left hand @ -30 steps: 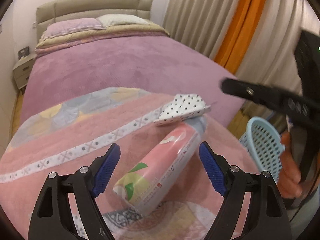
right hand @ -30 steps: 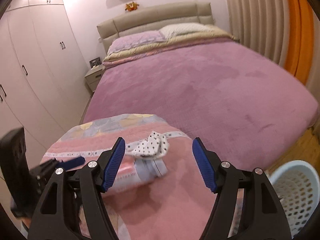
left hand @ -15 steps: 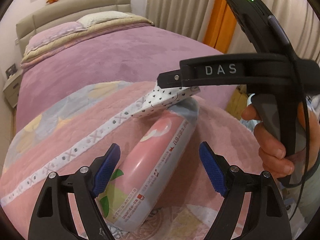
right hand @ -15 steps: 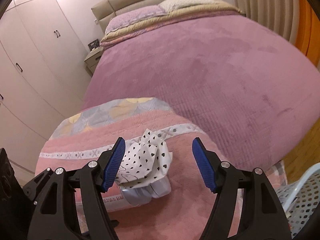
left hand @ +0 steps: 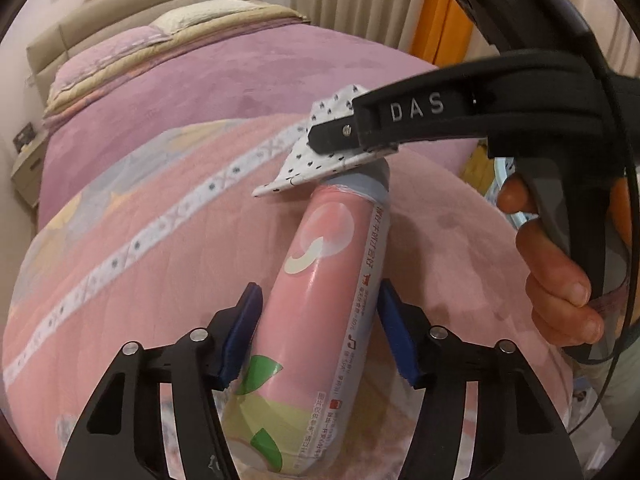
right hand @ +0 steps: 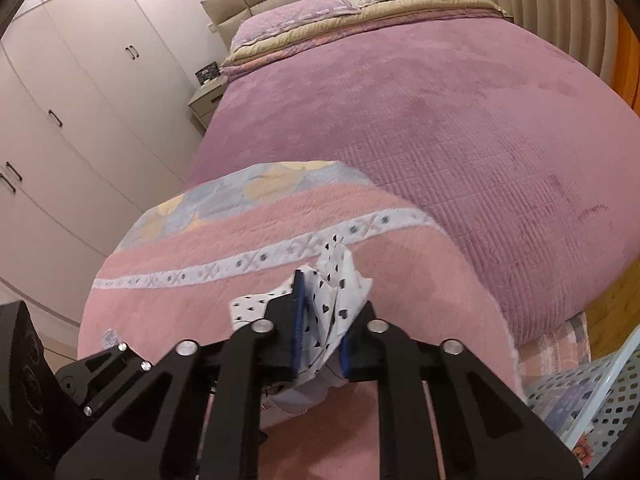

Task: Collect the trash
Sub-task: 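Grasp the pink spray can with the left gripper while the right grasps the polka-dot paper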

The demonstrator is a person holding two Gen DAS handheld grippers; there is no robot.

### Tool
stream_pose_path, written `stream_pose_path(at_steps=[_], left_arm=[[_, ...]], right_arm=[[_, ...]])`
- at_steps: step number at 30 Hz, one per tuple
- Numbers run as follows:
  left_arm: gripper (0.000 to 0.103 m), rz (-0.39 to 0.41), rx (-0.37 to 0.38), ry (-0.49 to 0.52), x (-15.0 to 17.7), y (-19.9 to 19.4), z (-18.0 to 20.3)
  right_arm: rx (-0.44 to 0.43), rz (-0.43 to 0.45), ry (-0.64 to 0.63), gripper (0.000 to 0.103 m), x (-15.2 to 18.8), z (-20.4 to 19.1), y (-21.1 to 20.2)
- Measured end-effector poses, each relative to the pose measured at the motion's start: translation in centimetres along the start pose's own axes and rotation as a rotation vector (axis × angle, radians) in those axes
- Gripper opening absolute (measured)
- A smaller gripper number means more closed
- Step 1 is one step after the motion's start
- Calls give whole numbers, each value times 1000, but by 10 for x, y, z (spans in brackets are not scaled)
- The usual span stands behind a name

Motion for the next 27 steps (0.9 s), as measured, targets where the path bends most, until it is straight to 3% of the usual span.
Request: stream_pose_path(at_steps=[10,19,27], left_arm=[[49,70,36,-139,63,-41,16],[49,114,-1,-297,130,-73,6],[50,87,33,-330,139,-67,8]], right_arm=[[-13,71,-56,4,43,-31,-41],[-5,112,-56,4,107,-32,-82],[83,133,-97,4,160,-30,-100]])
Point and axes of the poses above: each gripper's, at about its wrist camera, not at the fingertips, and y roughly the way its jaws point, z to its right, x to its underside, the point moved 10 cm from there along y, roughly the way its jaws point, and after that the axes turned 8 degrees about -z, right-handed, at the moved point
